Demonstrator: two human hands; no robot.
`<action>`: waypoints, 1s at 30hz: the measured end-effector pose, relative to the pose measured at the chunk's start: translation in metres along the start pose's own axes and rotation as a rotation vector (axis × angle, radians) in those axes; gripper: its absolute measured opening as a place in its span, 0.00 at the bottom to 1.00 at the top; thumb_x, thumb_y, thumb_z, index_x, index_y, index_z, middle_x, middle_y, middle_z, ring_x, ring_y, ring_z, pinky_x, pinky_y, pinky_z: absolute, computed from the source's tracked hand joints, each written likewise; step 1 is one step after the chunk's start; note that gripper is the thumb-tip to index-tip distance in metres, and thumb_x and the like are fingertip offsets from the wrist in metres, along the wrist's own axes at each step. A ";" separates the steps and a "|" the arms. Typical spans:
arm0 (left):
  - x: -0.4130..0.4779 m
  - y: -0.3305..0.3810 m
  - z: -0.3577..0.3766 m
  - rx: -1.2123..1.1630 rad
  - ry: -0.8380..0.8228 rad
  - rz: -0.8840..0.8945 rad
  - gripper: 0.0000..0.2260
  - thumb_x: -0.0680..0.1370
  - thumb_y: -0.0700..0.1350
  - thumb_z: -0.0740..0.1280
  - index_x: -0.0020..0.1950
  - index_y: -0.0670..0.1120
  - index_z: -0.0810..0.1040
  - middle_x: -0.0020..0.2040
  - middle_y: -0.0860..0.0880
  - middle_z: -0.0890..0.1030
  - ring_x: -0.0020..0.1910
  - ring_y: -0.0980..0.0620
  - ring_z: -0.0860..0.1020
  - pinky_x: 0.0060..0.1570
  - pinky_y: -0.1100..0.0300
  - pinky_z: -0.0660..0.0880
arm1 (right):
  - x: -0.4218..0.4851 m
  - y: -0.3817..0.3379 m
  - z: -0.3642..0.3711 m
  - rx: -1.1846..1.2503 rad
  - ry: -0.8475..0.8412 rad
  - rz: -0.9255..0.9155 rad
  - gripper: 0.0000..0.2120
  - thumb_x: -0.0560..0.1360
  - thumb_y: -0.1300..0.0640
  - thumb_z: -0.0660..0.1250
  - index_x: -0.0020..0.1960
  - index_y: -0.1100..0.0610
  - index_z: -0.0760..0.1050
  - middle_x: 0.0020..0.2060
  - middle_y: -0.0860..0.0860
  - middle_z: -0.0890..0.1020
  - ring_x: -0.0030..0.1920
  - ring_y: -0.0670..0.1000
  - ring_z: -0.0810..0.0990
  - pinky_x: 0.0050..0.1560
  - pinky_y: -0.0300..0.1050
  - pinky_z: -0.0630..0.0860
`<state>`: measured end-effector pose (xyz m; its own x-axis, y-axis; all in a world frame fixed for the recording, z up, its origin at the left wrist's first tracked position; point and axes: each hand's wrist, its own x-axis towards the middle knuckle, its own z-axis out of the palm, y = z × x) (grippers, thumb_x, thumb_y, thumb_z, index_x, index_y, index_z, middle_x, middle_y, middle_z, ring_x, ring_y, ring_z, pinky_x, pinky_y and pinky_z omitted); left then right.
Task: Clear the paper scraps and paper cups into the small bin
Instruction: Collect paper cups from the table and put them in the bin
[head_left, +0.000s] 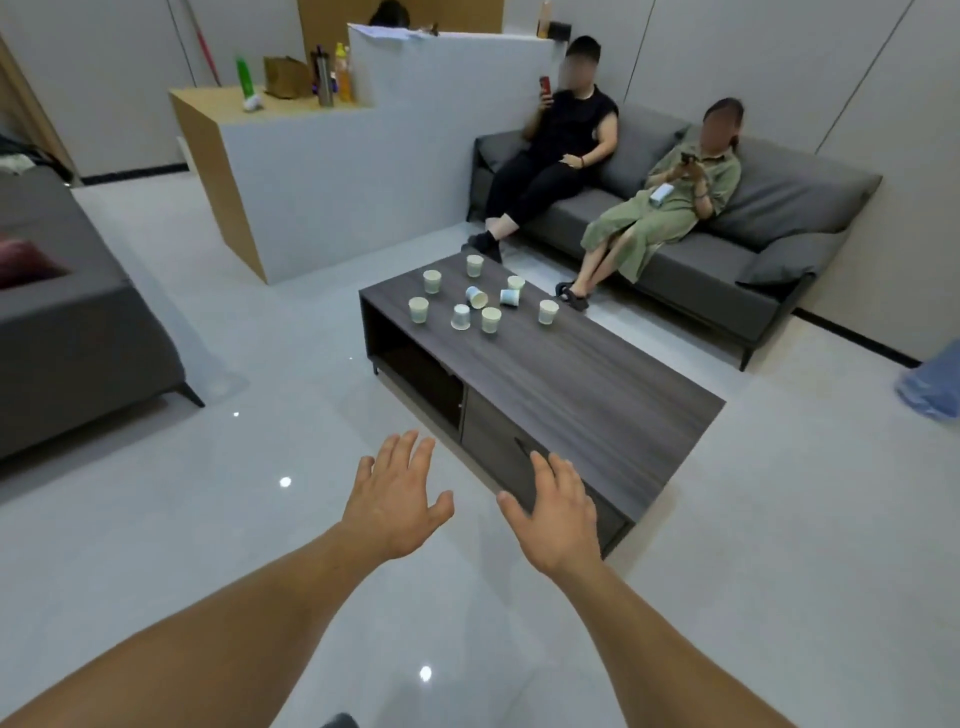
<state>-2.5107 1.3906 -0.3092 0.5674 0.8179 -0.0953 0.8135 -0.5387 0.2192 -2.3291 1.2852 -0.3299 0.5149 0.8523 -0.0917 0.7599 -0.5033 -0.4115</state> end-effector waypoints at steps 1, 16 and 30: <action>0.015 -0.003 -0.001 -0.007 -0.003 -0.007 0.33 0.79 0.63 0.52 0.78 0.50 0.46 0.79 0.49 0.46 0.78 0.47 0.44 0.75 0.45 0.49 | 0.016 -0.004 0.001 -0.004 -0.007 -0.007 0.36 0.77 0.32 0.53 0.79 0.47 0.48 0.79 0.48 0.50 0.78 0.52 0.45 0.76 0.58 0.50; 0.317 -0.106 -0.040 -0.110 -0.004 0.108 0.35 0.77 0.62 0.57 0.78 0.50 0.48 0.79 0.49 0.49 0.78 0.48 0.46 0.74 0.45 0.52 | 0.294 -0.092 0.015 -0.022 0.002 0.084 0.37 0.77 0.34 0.56 0.79 0.48 0.48 0.79 0.49 0.49 0.78 0.51 0.45 0.76 0.56 0.51; 0.572 -0.111 -0.041 -0.077 -0.162 0.143 0.40 0.74 0.60 0.62 0.78 0.49 0.45 0.79 0.49 0.49 0.78 0.48 0.45 0.75 0.47 0.51 | 0.546 -0.079 0.032 -0.005 -0.120 0.156 0.38 0.77 0.36 0.59 0.79 0.51 0.49 0.79 0.51 0.50 0.78 0.53 0.50 0.75 0.55 0.56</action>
<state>-2.2822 1.9266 -0.3481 0.6944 0.6880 -0.2108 0.7146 -0.6249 0.3145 -2.1206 1.7948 -0.3764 0.5758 0.7746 -0.2616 0.6765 -0.6311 -0.3796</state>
